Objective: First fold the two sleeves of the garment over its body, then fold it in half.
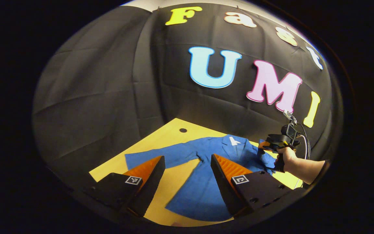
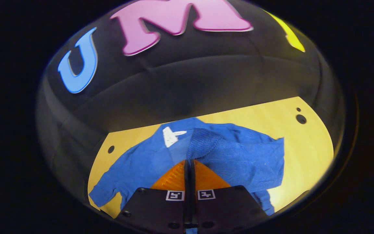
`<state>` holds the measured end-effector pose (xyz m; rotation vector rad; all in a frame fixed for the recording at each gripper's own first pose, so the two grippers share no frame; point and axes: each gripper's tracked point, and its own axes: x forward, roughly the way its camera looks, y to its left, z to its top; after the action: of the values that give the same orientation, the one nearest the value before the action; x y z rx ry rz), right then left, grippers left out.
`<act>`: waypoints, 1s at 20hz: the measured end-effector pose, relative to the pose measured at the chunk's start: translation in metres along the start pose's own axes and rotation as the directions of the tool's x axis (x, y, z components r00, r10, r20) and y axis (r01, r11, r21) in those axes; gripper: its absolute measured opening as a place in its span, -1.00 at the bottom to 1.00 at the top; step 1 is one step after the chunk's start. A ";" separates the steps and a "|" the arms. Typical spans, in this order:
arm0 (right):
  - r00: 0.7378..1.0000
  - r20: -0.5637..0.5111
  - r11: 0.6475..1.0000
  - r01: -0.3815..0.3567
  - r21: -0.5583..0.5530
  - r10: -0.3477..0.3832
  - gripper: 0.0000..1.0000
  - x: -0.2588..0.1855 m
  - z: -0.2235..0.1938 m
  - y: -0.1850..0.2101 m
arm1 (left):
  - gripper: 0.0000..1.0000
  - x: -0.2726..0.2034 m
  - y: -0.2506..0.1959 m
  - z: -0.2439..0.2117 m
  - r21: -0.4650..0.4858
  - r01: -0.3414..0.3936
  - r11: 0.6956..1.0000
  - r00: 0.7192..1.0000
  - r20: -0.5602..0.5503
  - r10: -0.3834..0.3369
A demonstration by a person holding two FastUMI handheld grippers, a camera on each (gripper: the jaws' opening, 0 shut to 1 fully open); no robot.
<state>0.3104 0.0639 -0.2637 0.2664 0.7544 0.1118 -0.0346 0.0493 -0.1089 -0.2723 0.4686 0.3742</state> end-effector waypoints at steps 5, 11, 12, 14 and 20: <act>0.993 -0.045 0.990 -0.111 -0.082 0.108 -0.99 0.031 -0.034 0.119 | 0.66 -0.011 0.056 -0.010 -0.081 -0.103 0.991 0.995 -0.004 0.103; 0.983 -0.149 0.978 -0.134 -0.159 0.110 0.09 0.064 -0.105 0.188 | 0.66 -0.010 0.101 -0.028 -0.116 -0.186 0.976 0.982 -0.010 0.186; 0.983 -0.144 0.973 -0.138 -0.183 0.113 0.54 0.057 -0.111 0.189 | 0.66 -0.008 0.105 -0.031 -0.115 -0.193 0.974 0.981 -0.008 0.193; 0.989 -0.107 0.958 -0.124 -0.260 0.099 0.94 0.057 -0.101 0.185 | 0.66 0.000 0.115 -0.037 -0.116 -0.205 0.972 0.979 -0.012 0.205; 0.978 0.090 0.916 -0.142 -0.376 0.188 0.96 0.004 -0.059 0.182 | 0.67 0.062 0.167 -0.055 -0.129 -0.271 0.954 0.962 -0.059 0.265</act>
<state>0.2718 0.2514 -0.2570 -0.0226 0.5720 0.3907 -0.0729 0.1979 -0.2141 -0.3502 0.5231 0.6689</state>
